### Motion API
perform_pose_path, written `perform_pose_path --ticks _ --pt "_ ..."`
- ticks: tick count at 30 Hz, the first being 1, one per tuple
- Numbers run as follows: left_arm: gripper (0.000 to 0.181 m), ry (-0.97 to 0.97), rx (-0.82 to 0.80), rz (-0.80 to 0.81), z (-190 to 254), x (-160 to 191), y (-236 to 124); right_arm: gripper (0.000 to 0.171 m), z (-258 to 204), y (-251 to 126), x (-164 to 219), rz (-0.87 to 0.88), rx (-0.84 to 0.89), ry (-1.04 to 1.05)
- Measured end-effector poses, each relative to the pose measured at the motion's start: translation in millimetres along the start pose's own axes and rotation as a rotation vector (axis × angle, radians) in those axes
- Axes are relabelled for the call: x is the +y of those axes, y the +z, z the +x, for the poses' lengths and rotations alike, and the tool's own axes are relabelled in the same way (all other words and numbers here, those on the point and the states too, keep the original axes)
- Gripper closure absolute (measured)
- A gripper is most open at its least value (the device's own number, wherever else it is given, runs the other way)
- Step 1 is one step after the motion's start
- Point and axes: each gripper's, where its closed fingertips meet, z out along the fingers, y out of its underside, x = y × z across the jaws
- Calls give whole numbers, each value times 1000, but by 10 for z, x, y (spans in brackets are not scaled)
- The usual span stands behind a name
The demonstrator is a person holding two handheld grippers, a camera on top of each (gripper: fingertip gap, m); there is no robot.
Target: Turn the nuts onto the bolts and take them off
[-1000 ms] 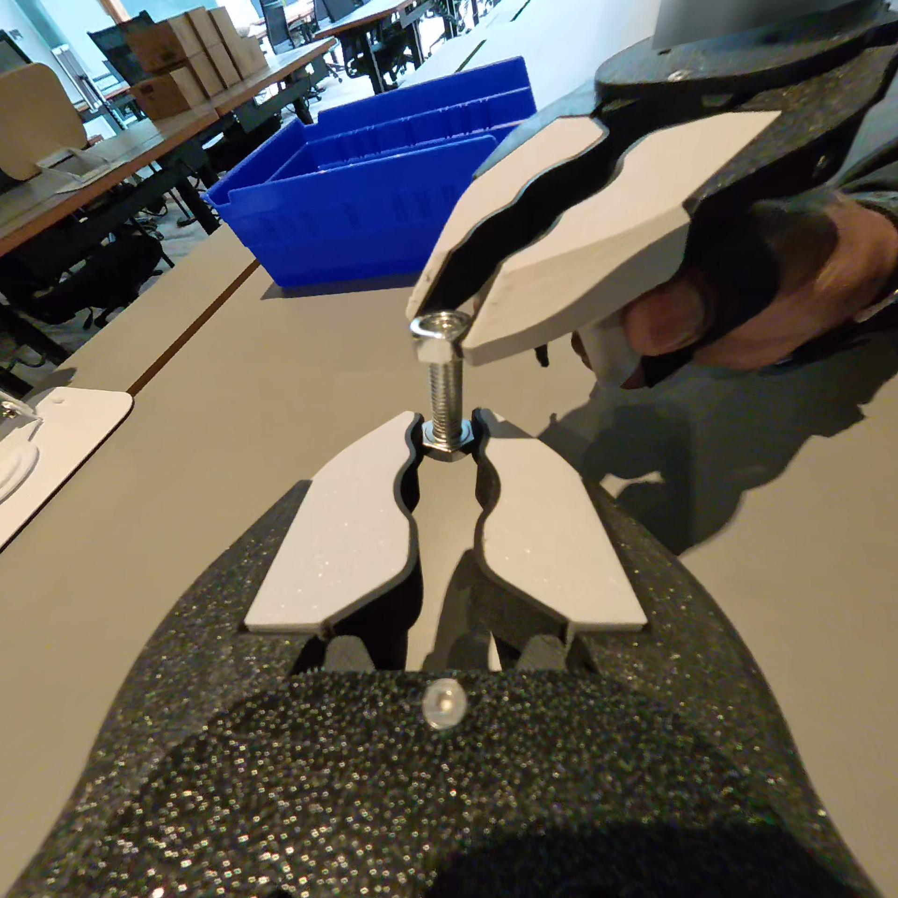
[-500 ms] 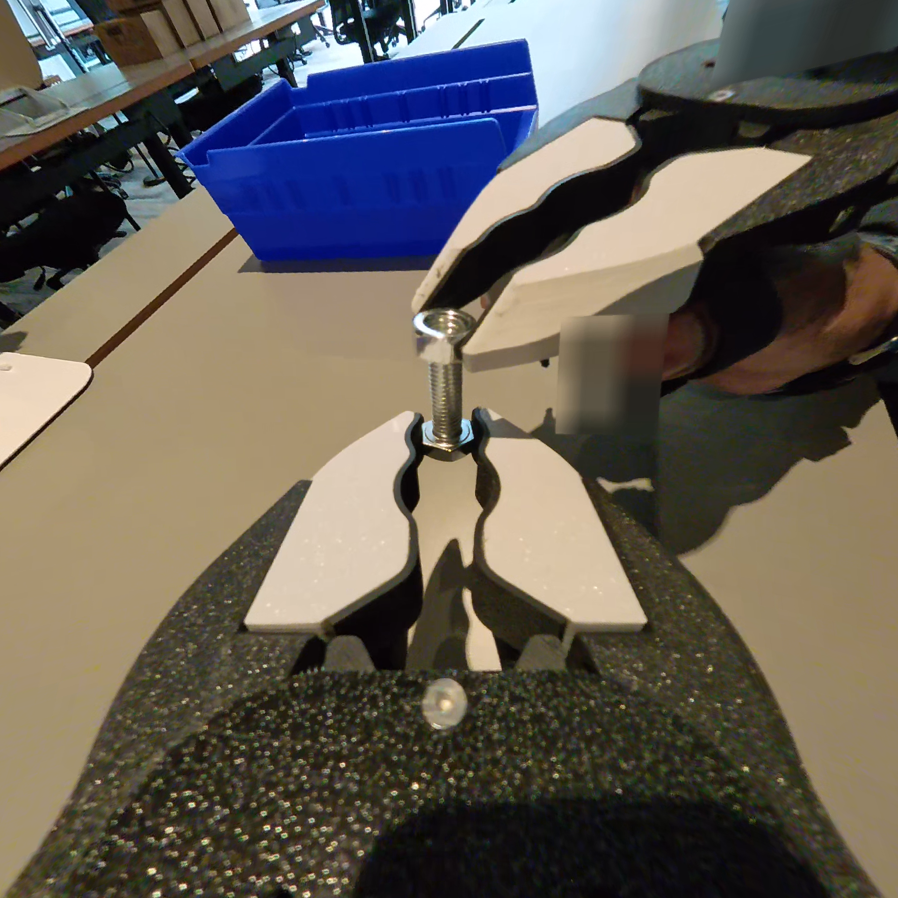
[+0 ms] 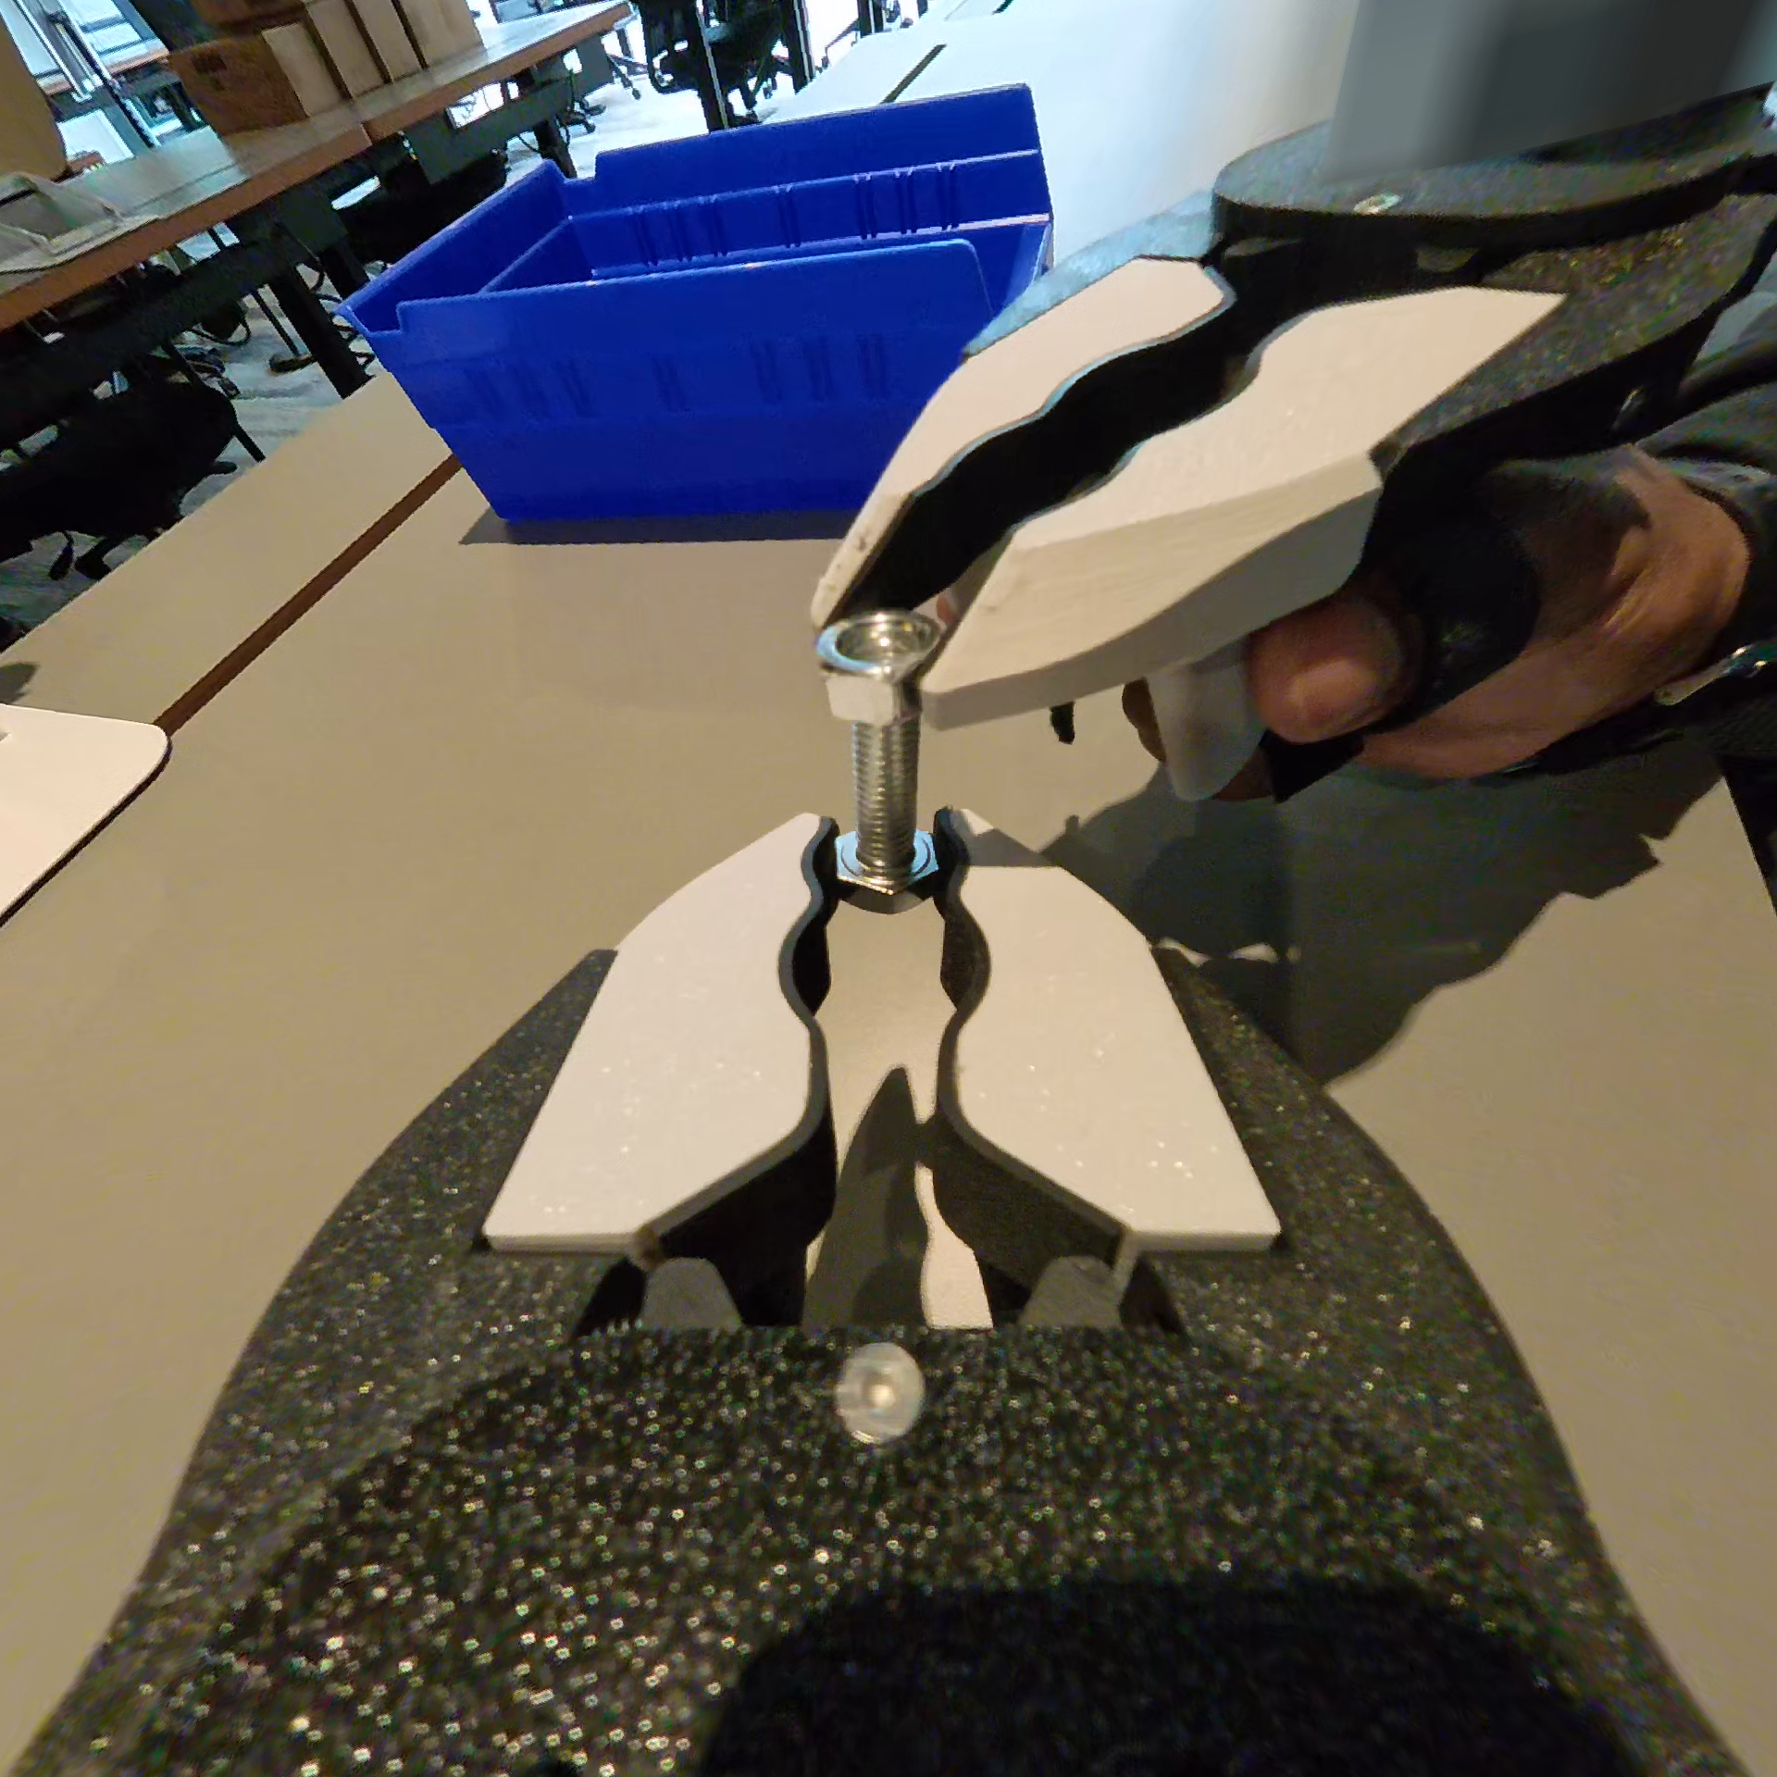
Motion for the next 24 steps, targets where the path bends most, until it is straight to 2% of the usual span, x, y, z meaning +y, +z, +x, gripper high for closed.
perform_pose_path --ticks 24 --pt "163 -1 25 13 23 -25 -5 154 -31 -20 -34 31 -35 -12"
